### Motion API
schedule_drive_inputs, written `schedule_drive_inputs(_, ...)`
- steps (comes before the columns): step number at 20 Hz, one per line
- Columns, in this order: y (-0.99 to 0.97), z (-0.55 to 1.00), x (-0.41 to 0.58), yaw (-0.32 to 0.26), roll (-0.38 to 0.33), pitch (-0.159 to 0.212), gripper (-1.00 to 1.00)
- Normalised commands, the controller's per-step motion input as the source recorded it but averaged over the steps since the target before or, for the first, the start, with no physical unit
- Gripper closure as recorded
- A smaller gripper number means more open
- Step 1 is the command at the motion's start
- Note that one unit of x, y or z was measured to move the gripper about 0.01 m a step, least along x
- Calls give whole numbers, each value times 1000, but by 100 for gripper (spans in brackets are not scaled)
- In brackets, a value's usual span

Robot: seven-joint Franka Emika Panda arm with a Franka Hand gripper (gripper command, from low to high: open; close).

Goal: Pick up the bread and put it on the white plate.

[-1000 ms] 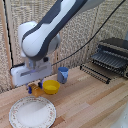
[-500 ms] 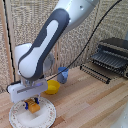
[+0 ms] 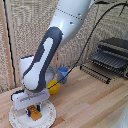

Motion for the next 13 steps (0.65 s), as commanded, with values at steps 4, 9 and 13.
schedule_drive_inputs(4,61,166,89,51,0,-59,-100)
schedule_drive_inputs(9,68,442,261,88,4,46,-100)
schedule_drive_inputs(13,-70,713,191,0,58,36,-100)
